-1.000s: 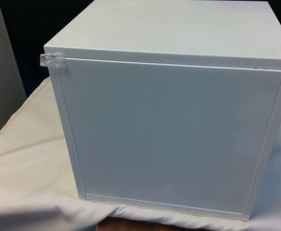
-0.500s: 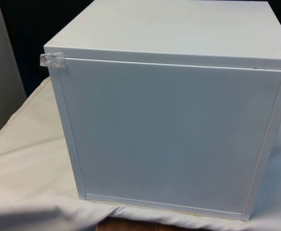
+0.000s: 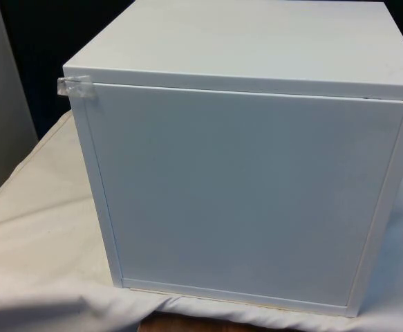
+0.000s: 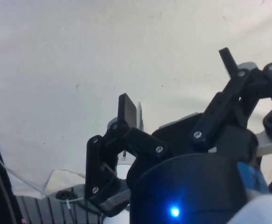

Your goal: Open the drawer, then close it.

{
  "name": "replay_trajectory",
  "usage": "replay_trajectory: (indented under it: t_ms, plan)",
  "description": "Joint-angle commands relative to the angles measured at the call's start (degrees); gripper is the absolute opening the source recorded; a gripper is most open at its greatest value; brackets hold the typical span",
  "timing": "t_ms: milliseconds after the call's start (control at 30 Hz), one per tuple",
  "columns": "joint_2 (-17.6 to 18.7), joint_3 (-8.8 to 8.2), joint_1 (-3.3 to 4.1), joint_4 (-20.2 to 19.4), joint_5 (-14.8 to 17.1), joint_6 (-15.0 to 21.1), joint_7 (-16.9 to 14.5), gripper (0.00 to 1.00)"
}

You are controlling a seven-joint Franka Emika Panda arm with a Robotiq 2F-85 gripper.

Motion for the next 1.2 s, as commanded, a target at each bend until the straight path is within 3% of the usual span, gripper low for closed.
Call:
replay_trajectory:
  t_ms: [0, 767, 833, 1133, 1167]
  plan:
    - [-0.5, -0.06, 0.0, -0.6, -0.1, 1.3, -0.8, 1.0]
    - [-0.1, -0.11, -0.11, -1.4, 0.2, 4.6, -11.0, 1.0]
    - [0.1, -0.11, -0.11, -1.1, 0.1, 4.0, -10.8, 1.0]
    - [0.4, -0.06, -0.06, -2.6, 0.4, 7.7, -15.2, 1.0]
    - [0.5, -0.06, -0.11, -2.3, 0.3, 6.6, -14.8, 1.0]
